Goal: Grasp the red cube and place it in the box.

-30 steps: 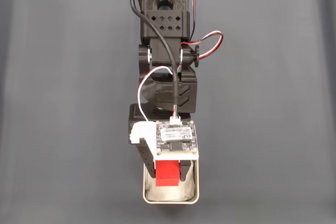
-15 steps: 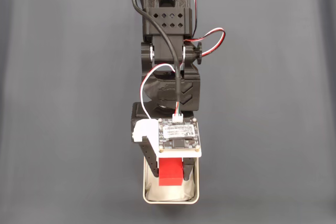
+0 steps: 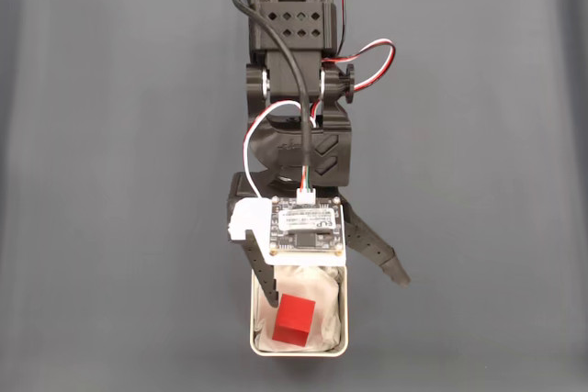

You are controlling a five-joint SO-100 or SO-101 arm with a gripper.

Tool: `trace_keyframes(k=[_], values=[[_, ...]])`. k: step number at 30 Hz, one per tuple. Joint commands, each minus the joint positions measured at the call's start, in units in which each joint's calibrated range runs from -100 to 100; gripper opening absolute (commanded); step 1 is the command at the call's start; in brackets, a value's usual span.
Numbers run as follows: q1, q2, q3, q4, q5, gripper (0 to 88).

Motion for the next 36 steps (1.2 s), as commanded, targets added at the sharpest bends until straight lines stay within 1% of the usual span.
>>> trace_keyframes(k=[1, 26, 29, 31, 32, 33, 35, 36], values=[[0.1, -4.03, 0.26, -3.26, -0.1, 50.9], [0.39, -5.24, 2.45, -4.98, 0.2, 51.1], [0.39, -5.5, 2.73, -4.98, 0.15, 50.0], [0.32, -5.93, 2.82, -4.65, 0.1, 46.1], [0.24, -6.37, 2.82, -4.41, 0.05, 40.8], [0.1, -6.8, 2.82, -4.08, 0.15, 33.3], [-0.25, -8.1, 2.64, -3.59, 1.37, 14.0], [-0.32, -8.79, 2.36, -3.59, 1.86, 8.1]])
